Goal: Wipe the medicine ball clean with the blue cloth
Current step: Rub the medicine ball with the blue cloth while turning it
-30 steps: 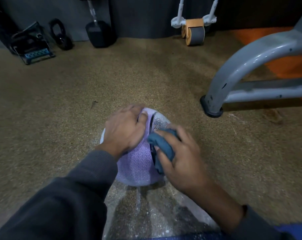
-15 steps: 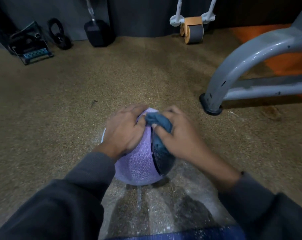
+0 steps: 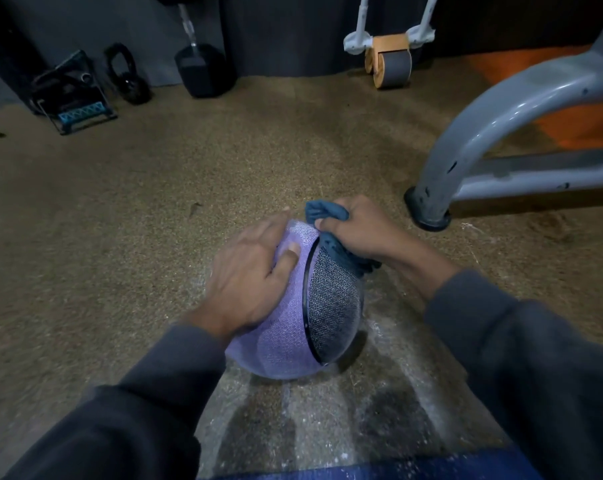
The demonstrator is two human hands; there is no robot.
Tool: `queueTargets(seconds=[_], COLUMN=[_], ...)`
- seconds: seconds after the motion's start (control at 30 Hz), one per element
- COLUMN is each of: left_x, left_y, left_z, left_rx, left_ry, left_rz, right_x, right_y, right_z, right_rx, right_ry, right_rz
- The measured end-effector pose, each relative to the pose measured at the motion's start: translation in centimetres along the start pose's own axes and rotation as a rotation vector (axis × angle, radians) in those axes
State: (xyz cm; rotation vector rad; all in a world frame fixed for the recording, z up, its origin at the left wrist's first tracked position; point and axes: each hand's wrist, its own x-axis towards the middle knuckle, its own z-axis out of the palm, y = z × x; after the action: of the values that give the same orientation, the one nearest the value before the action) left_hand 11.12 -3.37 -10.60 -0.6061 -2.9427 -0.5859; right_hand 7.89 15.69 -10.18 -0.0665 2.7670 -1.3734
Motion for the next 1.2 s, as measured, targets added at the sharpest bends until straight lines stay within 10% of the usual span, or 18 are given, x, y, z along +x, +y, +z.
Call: queueTargets(seconds=[0.2,0.33,0.53,0.7,0.9,1.2], left_x=[-0.3,0.1,0.4,1.1,1.2,1.0], left_y=[-0.4,0.3,0.9,1.4,1.1,1.0], left_z=[0.0,-0.1,0.0,0.2,0.0,0.0], left_rx=[-0.011,-0.005,0.014,0.059,0.046,0.084], left_ry=[-0.026,-0.036,-0.065,-0.077,-0.076,-0.086], left_rz=[0.006,0.02,0.041,0.051,0.074,0.078], right_x=[-4.0,-0.3,-4.4,-0.7,-5.1,-3.5], right_y=[-1.9,-0.9,-1.5,-0.3,-0.6,0.9], right_z=[1.5,-0.1,0.6,-1.0,0.4,-0.7], right_rx=[-0.082,-0.065,-0.064,-0.003,-0.029,-0.085], right_ry=[-0.013,-0.021,0.003,-0.008,0.041,0.079], right_rz=[-0.238,0.044,-0.168,0.104,-0.133,0.022])
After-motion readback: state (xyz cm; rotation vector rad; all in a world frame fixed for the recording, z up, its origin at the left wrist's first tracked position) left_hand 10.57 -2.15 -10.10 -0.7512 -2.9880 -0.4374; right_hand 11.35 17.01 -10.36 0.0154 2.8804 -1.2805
